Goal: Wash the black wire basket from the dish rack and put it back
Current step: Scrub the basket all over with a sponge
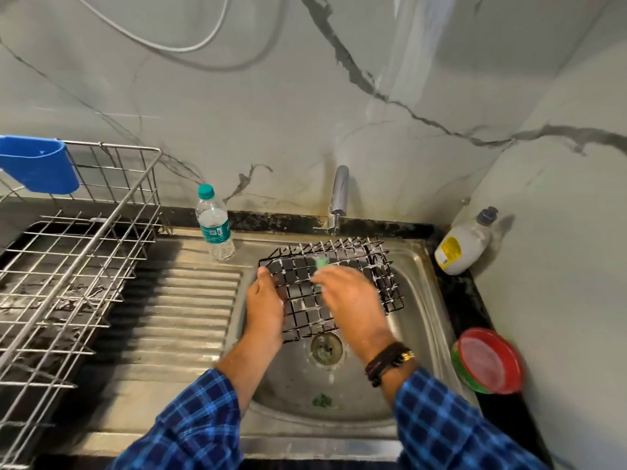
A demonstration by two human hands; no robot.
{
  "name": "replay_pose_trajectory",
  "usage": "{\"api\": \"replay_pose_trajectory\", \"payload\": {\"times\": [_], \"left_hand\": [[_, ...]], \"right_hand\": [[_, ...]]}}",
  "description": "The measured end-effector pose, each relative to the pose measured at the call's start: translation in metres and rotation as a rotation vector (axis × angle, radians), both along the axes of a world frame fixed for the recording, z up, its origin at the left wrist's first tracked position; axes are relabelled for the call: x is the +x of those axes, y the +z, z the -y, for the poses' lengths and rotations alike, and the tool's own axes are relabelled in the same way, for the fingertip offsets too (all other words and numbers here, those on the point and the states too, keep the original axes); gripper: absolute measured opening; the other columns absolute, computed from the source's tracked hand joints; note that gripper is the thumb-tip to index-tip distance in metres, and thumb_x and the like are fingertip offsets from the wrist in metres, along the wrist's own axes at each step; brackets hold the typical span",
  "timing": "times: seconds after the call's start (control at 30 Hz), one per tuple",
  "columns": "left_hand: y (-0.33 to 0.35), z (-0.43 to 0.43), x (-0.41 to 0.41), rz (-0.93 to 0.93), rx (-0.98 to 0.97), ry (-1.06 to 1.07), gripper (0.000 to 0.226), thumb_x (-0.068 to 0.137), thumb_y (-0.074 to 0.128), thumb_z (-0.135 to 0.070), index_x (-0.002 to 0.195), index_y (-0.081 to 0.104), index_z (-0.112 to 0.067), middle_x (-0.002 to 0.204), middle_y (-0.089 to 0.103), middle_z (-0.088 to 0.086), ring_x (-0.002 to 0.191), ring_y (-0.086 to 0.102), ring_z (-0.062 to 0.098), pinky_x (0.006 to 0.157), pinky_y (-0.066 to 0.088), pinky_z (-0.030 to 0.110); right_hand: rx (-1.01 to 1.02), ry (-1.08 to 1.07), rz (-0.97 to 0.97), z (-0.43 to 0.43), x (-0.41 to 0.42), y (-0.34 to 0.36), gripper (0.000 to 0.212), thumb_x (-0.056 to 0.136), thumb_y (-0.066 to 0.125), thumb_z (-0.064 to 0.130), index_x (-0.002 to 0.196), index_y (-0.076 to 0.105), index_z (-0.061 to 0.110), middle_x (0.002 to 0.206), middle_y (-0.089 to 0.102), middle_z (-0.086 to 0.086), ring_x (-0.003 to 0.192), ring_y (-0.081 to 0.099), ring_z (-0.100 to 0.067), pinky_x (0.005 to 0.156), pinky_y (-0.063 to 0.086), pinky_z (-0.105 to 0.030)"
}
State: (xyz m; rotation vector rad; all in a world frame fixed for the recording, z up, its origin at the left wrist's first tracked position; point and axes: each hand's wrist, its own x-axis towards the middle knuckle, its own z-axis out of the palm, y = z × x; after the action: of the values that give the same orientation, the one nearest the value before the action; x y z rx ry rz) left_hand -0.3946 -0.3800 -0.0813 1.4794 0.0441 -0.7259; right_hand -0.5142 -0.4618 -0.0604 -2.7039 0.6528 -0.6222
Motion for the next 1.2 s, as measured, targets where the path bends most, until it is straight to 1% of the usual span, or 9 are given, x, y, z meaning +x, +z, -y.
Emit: {"api": "replay_pose_trajectory", "payload": {"times": [0.17, 0.27, 0.37, 0.57, 0.73, 0.83, 0.9, 0.97, 1.2], "left_hand": [[-0.006, -0.001, -0.003, -0.004, -0.009, -0.014, 0.047, 0.108, 0.028, -0.043, 0.126, 0.060, -0.014, 0.095, 0.064, 0.004, 0.082, 0.055, 0.016, 0.087, 0.052, 0.044], [-0.013, 0.009, -0.004, -0.037, 0.003, 0.011, 0.051, 0.107, 0.028, -0.044, 0.128, 0.059, -0.009, 0.097, 0.065, 0.010, 0.076, 0.052, 0.014, 0.064, 0.040, 0.028], [-0.014, 0.013, -0.002, -0.039, 0.015, 0.025, 0.052, 0.106, 0.029, -0.047, 0.123, 0.062, -0.010, 0.116, 0.066, 0.020, 0.093, 0.061, 0.025, 0.066, 0.038, 0.028], [-0.019, 0.009, 0.015, -0.126, 0.015, 0.128, 0.039, 0.105, 0.032, -0.048, 0.088, 0.058, -0.024, 0.066, 0.047, -0.003, 0.056, 0.040, 0.012, 0.050, 0.029, 0.024], [-0.025, -0.005, 0.019, -0.161, 0.037, 0.144, 0.038, 0.103, 0.035, -0.051, 0.091, 0.060, -0.026, 0.069, 0.051, -0.006, 0.060, 0.042, 0.012, 0.051, 0.029, 0.025], [-0.030, -0.016, 0.021, -0.197, 0.064, 0.129, 0.039, 0.100, 0.040, -0.053, 0.088, 0.063, -0.024, 0.071, 0.057, -0.002, 0.061, 0.051, 0.015, 0.051, 0.037, 0.024], [-0.035, -0.021, 0.020, -0.207, 0.042, 0.074, 0.045, 0.096, 0.041, -0.056, 0.097, 0.069, -0.021, 0.086, 0.071, 0.008, 0.079, 0.067, 0.028, 0.072, 0.055, 0.036], [-0.036, -0.024, 0.013, -0.198, 0.035, 0.045, 0.048, 0.098, 0.038, -0.056, 0.105, 0.069, -0.019, 0.096, 0.073, 0.010, 0.092, 0.067, 0.031, 0.086, 0.052, 0.042], [-0.040, -0.032, 0.014, -0.158, 0.084, 0.009, 0.040, 0.104, 0.033, -0.052, 0.099, 0.059, -0.023, 0.091, 0.050, 0.003, 0.067, 0.041, 0.013, 0.045, 0.029, 0.024]], "right_hand": [[0.174, -0.416, 0.042, 0.059, -0.043, -0.006, 0.024, 0.094, 0.062, 0.005, 0.111, 0.072, 0.018, 0.110, 0.070, 0.004, 0.097, 0.064, -0.006, 0.082, 0.038, -0.004], [0.204, -0.252, 0.040, 0.026, -0.018, -0.007, 0.025, 0.093, 0.061, 0.003, 0.109, 0.074, 0.016, 0.111, 0.070, 0.000, 0.099, 0.062, -0.013, 0.087, 0.043, -0.015], [0.129, 0.008, 0.037, -0.020, -0.004, -0.001, 0.025, 0.084, 0.073, 0.002, 0.105, 0.075, 0.015, 0.108, 0.073, -0.001, 0.104, 0.066, -0.014, 0.096, 0.049, -0.025], [0.116, -0.070, 0.009, 0.025, -0.063, -0.021, 0.029, 0.080, 0.078, 0.007, 0.103, 0.074, 0.024, 0.108, 0.073, 0.007, 0.100, 0.056, 0.004, 0.096, 0.048, -0.018], [0.167, -0.266, 0.074, 0.031, -0.054, -0.027, 0.022, 0.088, 0.068, 0.008, 0.105, 0.074, 0.020, 0.106, 0.071, 0.007, 0.096, 0.058, 0.001, 0.092, 0.052, -0.020], [0.085, -0.040, 0.045, -0.019, -0.038, -0.022, 0.021, 0.083, 0.073, 0.012, 0.101, 0.073, 0.024, 0.101, 0.071, 0.009, 0.096, 0.061, -0.004, 0.088, 0.056, -0.024], [0.058, 0.173, 0.033, -0.052, -0.038, -0.024, 0.027, 0.077, 0.077, 0.007, 0.099, 0.072, 0.021, 0.102, 0.070, 0.009, 0.098, 0.063, -0.008, 0.089, 0.054, -0.024], [0.049, 0.252, 0.043, -0.062, -0.042, -0.027, 0.032, 0.073, 0.079, 0.003, 0.101, 0.071, 0.018, 0.105, 0.070, 0.007, 0.101, 0.063, -0.011, 0.092, 0.052, -0.024], [0.098, -0.359, 0.090, 0.004, -0.084, -0.027, 0.026, 0.080, 0.070, -0.008, 0.097, 0.073, 0.013, 0.095, 0.070, -0.001, 0.085, 0.064, -0.018, 0.079, 0.041, -0.015]]}}
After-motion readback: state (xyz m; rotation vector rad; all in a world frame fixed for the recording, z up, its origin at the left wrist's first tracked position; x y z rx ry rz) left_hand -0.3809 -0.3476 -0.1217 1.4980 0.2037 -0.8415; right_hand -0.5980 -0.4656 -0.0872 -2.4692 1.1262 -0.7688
